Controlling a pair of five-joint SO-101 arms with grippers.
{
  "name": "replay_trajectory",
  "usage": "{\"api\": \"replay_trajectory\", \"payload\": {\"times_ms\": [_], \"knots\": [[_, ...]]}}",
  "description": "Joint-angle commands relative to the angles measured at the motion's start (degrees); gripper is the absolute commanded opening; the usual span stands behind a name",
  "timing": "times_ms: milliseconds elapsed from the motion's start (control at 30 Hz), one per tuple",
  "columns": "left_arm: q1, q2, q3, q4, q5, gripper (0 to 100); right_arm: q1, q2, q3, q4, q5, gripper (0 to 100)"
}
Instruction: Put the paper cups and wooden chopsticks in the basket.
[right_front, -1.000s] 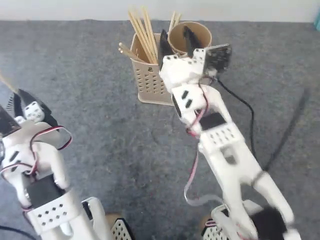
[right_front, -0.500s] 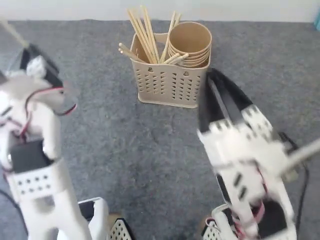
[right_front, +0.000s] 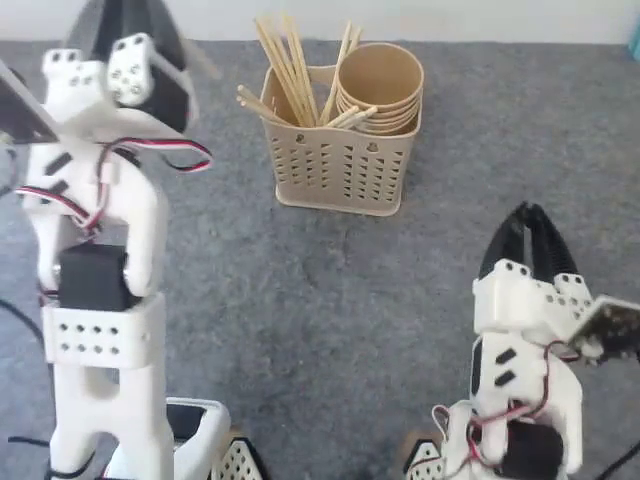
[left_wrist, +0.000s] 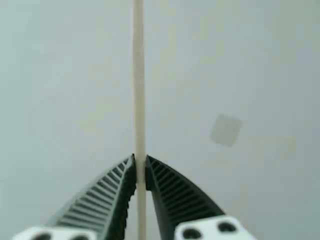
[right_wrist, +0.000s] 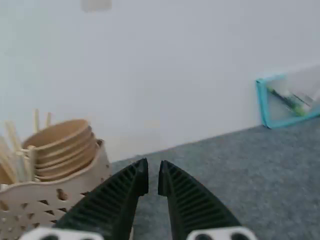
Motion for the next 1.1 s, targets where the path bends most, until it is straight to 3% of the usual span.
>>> {"api": "replay_trajectory", "payload": {"times_ms": [0, 100, 200, 333, 600, 900, 1067], "knots": [[5.45, 0.09, 3.91, -10.11, -0.97, 1, 5.14, -0.66, 6.33, 0.57, -0.62, 5.8], [9.58, 0.09, 10.24, -18.29, -7.12, 1, 5.93, -0.84, 12.31, 0.92, -0.62, 5.8], [12.13, 0.88, 14.20, -20.40, -10.20, 1, 5.93, -0.84, 19.25, 0.92, -0.70, 5.8], [11.96, 6.68, 14.64, -23.12, -10.02, 1, 5.85, -0.84, 25.76, 0.40, -0.70, 5.8], [12.48, 19.52, 14.55, -31.30, -10.02, 1, 5.49, -0.84, 24.97, 4.09, -0.70, 5.8], [11.96, 26.11, 14.81, -31.82, -10.37, 2, 5.49, -0.84, 25.23, 4.26, -0.44, 5.8], [10.90, 26.64, 15.69, -31.38, -9.93, 17, 5.49, -0.84, 25.23, 4.53, -0.35, 5.8]]}}
